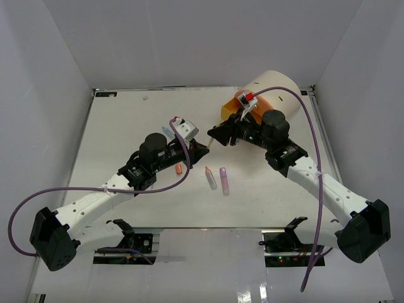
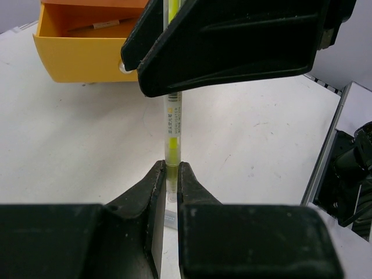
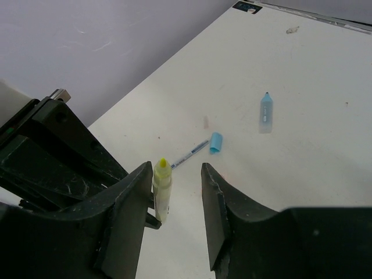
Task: Sort the stationery into containers
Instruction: Pick up the pen from the center of the board.
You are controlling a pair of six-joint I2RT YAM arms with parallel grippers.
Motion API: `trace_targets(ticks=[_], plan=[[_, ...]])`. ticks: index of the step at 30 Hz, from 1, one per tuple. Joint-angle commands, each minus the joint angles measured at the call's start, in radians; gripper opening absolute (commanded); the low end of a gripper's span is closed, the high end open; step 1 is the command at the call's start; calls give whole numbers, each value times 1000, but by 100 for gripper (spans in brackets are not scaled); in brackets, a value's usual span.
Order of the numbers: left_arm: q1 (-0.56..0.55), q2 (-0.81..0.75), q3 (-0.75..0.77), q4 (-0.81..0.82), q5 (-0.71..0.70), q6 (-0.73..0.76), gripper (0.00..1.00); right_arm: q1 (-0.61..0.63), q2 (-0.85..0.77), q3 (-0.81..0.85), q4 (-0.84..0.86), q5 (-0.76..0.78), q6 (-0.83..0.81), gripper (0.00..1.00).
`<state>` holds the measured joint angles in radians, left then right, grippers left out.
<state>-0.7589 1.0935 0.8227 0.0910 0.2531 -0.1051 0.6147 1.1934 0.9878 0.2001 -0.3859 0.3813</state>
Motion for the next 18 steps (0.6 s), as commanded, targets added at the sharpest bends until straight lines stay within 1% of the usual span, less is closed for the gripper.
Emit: trace_targets(ticks=[1,2,3,5,7,8,10,11,13,16,17,18], plan=[[7,-18,-11,21,26,-1,0,-4,-17,54,56,-15,-4,45],[9,-17,-11,23,31,-2,0,-3,-18,54,56,-13,-7,43],[7,-17,-11,24,32,-4,0,-3,-17,52,56,-13,-5,39],[9,-18,-14,27,35,-4,0,-4,-18,51,56,-15,-5,35],[9,-18,-17,29,37,-4,0,-3,-20,48,56,-15,-7,29],[7,-18,-19,32,37,-4,0,-4,-20,48,56,-16,-9,24],[7,-17,-19,32,37,-5,0,-3,-20,46,56,-18,-7,19],[9,-18,-20,33,37,-7,0,-4,-21,45,58,-18,-7,14],[9,-20,-22,39,40,-10,0,-3,-23,43,56,-19,-7,8],[9,-17,-22,35,40,-11,5,-4,-25,40,56,-19,-12,8],[9,-14,-20,35,38,-10,10,-3,-25,41,55,-19,-13,8],[9,-12,-19,32,37,-11,13,-4,-25,41,52,-19,-15,8]])
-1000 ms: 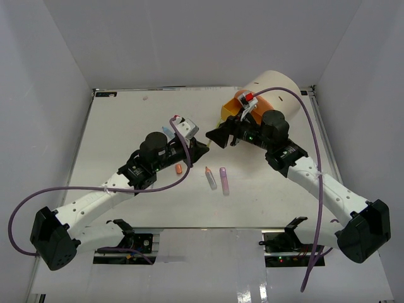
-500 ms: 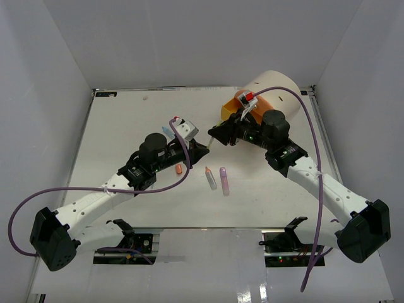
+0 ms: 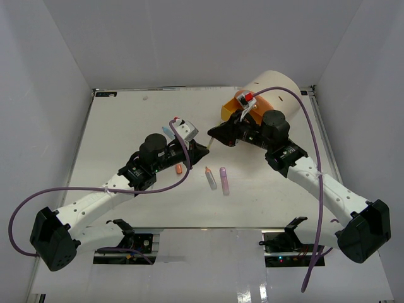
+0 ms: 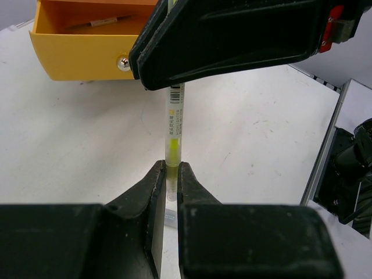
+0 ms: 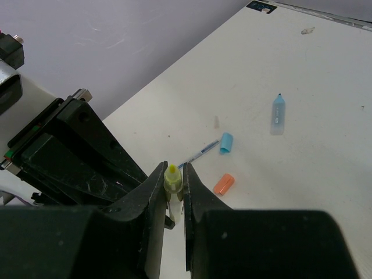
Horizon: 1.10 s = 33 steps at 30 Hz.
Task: Sort the stationery into containers
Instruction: Pick up the pen from the center of the board.
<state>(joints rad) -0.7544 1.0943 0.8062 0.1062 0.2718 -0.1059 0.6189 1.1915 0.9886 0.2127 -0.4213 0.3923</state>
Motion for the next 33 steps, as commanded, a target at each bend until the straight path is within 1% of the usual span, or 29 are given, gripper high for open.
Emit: trace_targets(ticks=[1,3,7,11,13,16,19,24,33], plan=[[4,-11,-2,15,17,-9,16,-7,-21,42,36,15,-32,8],[6,-8,2,12,20,-8,25,-7,-20,50,21,10,-40,8],[6,-5,2,20,35,-14,29,-7,-13,54,14,-5,-44,8],[7,4,5,18,53,-15,26,-7,-10,55,13,-8,-44,8],[6,9,5,18,64,-15,22,-8,-13,56,14,-10,-44,8],[6,13,2,24,82,-20,19,-7,-10,58,16,-17,-43,8],[7,16,2,29,95,-25,19,-7,-7,58,17,-27,-40,8],[6,27,2,38,138,-32,22,-8,-7,58,20,-25,-40,8],[7,50,7,39,187,-38,22,-7,-6,59,24,-27,-38,8]])
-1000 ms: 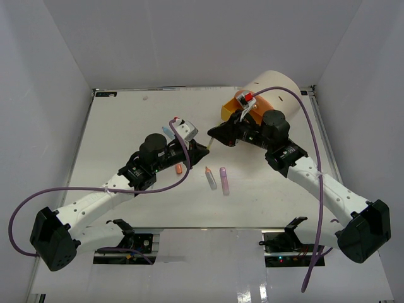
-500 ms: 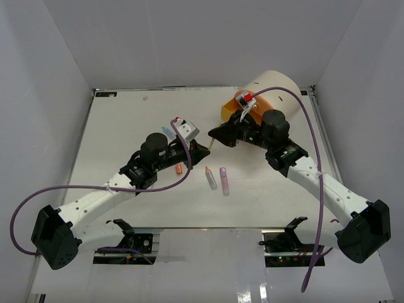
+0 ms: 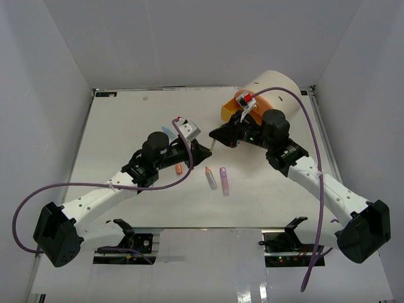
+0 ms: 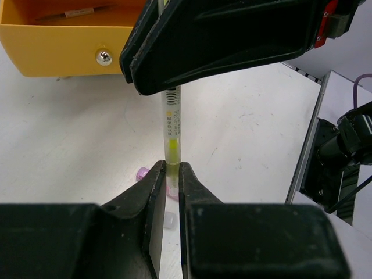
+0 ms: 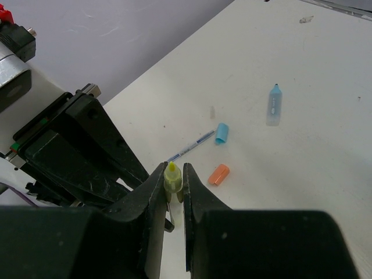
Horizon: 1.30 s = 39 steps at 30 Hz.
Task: Sort the stationery into containers
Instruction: Pick up the pen from the center of the board.
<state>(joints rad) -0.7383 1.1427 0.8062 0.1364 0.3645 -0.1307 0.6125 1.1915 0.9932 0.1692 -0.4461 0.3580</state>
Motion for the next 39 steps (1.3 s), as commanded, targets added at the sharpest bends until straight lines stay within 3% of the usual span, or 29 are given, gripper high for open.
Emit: trace_targets(ticks=[1,6,12,20,22,29,37,39], plan=[[-10,3,7,9,94,-15,22,0,-4,55,67,-2,-4,8],[-9,5,5,11,102,-17,25,0,-6,53,70,-3,-4,8],[-9,8,7,6,97,-15,36,0,-9,55,59,1,-11,8],[-10,26,14,-9,99,-17,39,0,-15,61,58,-8,-11,8],[-9,32,17,-12,100,-18,37,0,-15,62,58,-8,-11,8],[-10,32,14,3,114,-27,15,1,-15,50,76,-17,-8,8],[-9,6,-10,84,120,-89,3,1,-35,-5,136,-19,-8,12],[-10,3,-15,110,120,-113,1,0,-38,-21,162,-25,-8,24]])
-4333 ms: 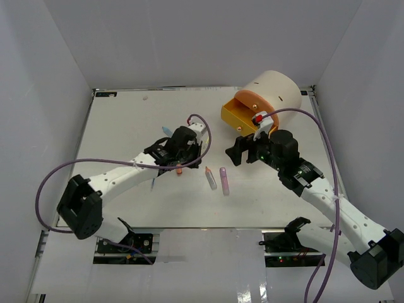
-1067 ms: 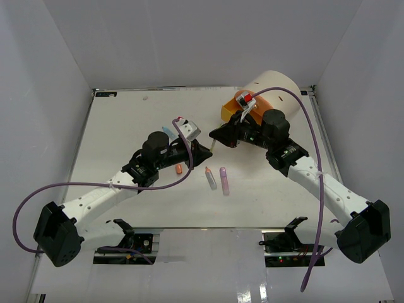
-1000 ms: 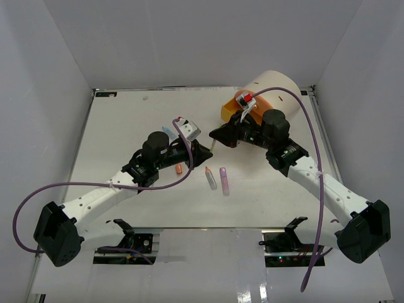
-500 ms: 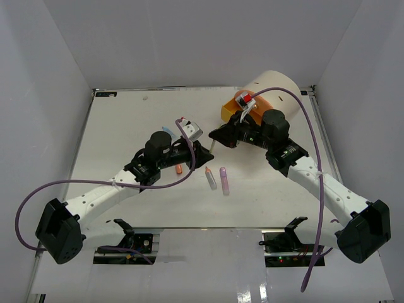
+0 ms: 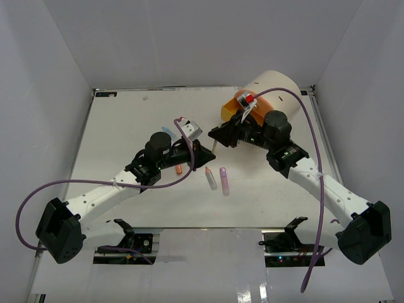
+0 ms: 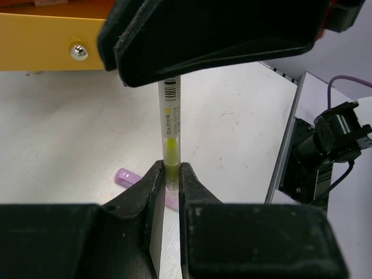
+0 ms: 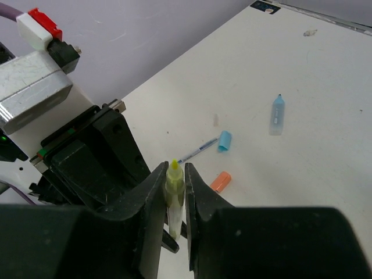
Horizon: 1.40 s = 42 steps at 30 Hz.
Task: Sort the stationery into containers
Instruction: Pick up the pen from the center of the board.
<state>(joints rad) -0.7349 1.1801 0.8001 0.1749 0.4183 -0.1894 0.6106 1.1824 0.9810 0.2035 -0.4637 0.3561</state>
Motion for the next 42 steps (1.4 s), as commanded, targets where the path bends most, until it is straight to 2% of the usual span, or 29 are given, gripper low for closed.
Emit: trace_targets(ticks=[1,7,14,30,42], plan=[[-12,-33,-7,78,65,-68,1,3,-30,-19,137,-15,-9,34],[-14,-42,-10,153,47,-130,0,3,-53,-77,258,-49,-20,48],[-14,-36,-47,319,13,-235,0,18,-66,-145,376,-84,-22,50],[-15,-27,-99,454,20,-311,0,21,-78,-208,527,-78,-9,46],[-15,-19,-105,474,50,-309,2,29,-61,-206,559,-85,-5,34]])
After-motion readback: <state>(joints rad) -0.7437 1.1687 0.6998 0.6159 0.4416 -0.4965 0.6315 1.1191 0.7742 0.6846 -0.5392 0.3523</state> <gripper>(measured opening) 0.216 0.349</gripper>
